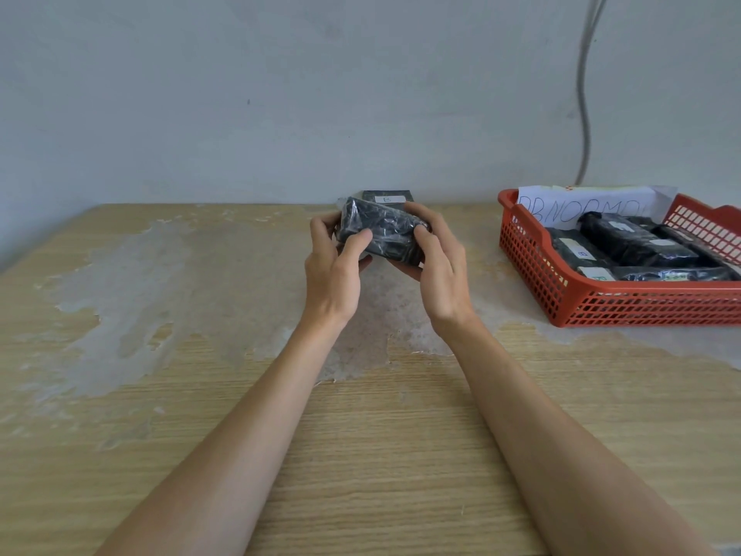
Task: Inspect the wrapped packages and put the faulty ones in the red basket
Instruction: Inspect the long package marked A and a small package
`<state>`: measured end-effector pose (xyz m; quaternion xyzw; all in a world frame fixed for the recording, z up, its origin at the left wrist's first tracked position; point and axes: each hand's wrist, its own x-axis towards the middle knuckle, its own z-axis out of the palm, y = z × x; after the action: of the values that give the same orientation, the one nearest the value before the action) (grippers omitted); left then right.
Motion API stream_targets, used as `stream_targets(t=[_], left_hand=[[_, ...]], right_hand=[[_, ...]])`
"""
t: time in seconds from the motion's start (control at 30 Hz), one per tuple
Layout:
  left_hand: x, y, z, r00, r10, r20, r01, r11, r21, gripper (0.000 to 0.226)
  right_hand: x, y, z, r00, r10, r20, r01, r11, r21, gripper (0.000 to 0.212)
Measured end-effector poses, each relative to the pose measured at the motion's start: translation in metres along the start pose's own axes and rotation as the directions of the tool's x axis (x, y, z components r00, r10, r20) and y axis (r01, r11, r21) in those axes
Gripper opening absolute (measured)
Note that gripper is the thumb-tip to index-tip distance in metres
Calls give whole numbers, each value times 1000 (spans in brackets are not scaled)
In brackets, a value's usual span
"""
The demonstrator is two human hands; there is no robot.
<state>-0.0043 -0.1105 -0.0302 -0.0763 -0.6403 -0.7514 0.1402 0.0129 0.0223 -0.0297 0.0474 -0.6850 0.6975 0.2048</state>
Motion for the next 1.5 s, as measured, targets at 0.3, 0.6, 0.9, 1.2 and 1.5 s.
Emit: stream_targets(t=[0.3, 0.6, 0.9, 1.2, 1.5], left_hand=[[5, 7, -21, 981, 94, 169, -117, 984, 134, 56], [20, -14, -21, 867, 301, 397, -477, 273, 835, 128], [116, 7, -62, 883, 154, 443, -454, 50, 889, 122], [213, -27, -93, 864, -310, 398, -328, 253, 910, 113], [246, -48, -68, 872, -310, 379, -384, 49, 922, 99]], right_hand=[[4, 4, -12, 993, -96, 61, 112, 932, -345, 69], [3, -1, -7, 974, 228, -10, -220, 951, 218, 45], [57, 52, -12, 991, 130, 37, -47, 587, -809, 60], [117, 89, 6, 896, 378, 234, 191, 148, -970, 94], [123, 93, 7, 886, 400, 234, 191, 145, -971, 97]])
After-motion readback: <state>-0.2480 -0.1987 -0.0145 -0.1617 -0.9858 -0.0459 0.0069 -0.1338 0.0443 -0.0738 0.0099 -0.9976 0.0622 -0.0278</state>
